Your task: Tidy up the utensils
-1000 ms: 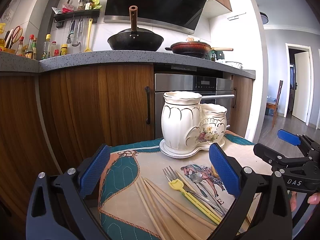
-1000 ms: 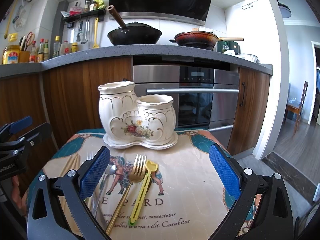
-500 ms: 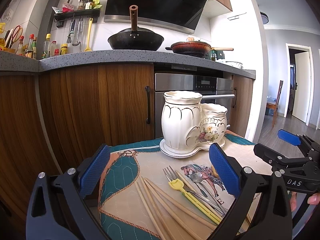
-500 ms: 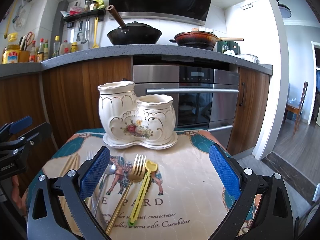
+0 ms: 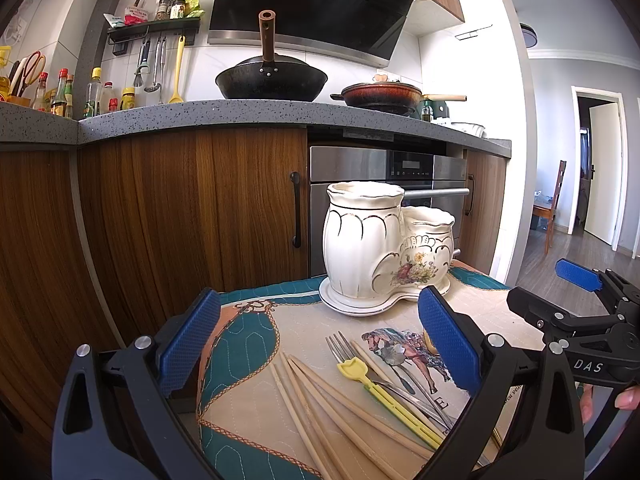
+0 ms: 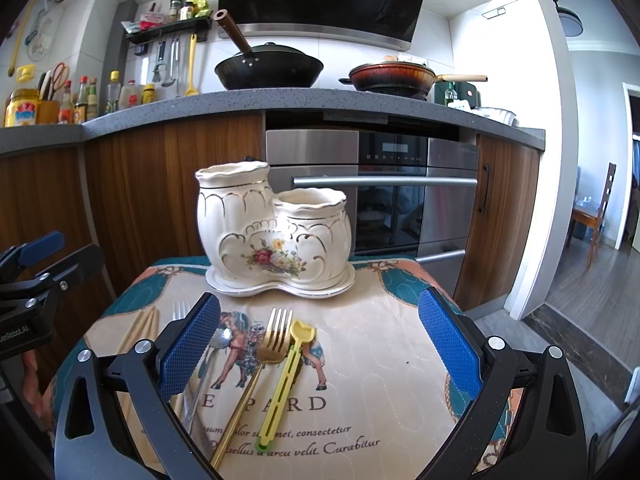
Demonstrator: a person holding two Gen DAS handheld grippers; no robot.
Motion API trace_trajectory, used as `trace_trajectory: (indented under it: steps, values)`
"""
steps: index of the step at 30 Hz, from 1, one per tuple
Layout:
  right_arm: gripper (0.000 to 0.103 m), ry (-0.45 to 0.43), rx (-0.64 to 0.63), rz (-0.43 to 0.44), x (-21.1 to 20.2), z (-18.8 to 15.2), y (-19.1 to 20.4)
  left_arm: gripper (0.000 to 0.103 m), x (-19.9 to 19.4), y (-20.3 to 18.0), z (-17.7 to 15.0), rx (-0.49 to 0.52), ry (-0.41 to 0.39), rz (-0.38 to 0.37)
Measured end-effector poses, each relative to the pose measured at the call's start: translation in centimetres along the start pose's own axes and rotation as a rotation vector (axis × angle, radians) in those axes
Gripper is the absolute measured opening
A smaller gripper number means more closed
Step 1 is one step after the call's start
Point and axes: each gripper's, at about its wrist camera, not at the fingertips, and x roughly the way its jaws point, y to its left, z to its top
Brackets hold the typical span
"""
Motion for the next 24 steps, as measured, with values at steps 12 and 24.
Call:
trace_trajectory:
  steps: [12,24]
  values:
    - [0.098,0.005,-0.003,0.000,0.14,-0.05,0.07,0.098,-0.01,0.03,0.05,0.000,0.001,0.000]
    - [0.098,0.006,-0.004,0.001,0.12,-0.04,0.06,0.098,0.01,0.04,0.08,0.000,0.002,-0.001]
